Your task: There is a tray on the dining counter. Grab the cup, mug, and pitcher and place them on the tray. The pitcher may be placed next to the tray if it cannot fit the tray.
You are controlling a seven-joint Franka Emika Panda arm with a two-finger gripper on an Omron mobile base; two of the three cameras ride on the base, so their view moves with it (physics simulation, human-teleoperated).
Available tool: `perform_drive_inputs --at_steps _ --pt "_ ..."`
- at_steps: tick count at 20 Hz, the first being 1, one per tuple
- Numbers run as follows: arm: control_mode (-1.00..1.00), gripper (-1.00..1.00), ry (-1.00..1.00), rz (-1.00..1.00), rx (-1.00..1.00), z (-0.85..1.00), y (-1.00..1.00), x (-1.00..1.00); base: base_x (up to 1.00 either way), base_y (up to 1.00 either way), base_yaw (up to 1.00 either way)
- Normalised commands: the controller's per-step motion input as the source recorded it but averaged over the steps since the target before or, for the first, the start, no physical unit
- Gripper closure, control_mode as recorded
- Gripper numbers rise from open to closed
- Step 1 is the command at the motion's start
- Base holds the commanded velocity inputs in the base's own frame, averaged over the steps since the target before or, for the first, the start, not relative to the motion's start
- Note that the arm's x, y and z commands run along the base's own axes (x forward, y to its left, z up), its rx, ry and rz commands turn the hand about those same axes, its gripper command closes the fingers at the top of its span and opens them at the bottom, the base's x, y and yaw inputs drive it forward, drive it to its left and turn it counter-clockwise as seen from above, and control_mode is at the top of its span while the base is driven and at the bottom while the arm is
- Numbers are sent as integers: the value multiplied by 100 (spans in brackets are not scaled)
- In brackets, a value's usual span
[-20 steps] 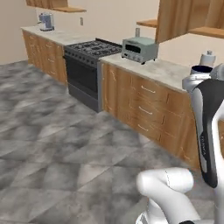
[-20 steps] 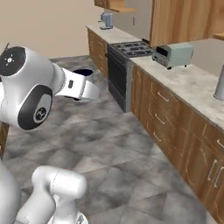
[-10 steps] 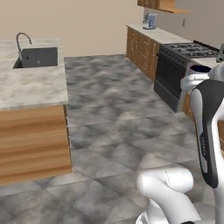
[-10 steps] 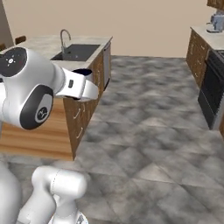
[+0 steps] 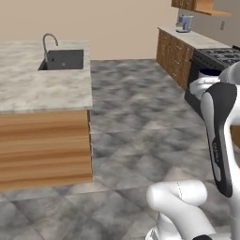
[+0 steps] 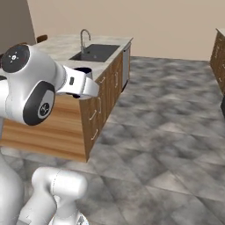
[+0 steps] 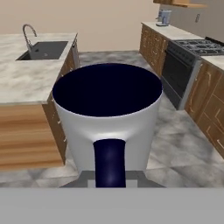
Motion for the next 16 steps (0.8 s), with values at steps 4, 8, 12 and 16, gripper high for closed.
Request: perform_drive_inputs --at_steps 4,8,12,16 --pt "100 100 0 0 0 0 0 0 9 100 0" --pt "100 100 0 0 0 0 0 0 55 86 0" --pt "100 100 0 0 0 0 0 0 94 4 -5" --pt "100 100 0 0 0 0 0 0 81 6 0"
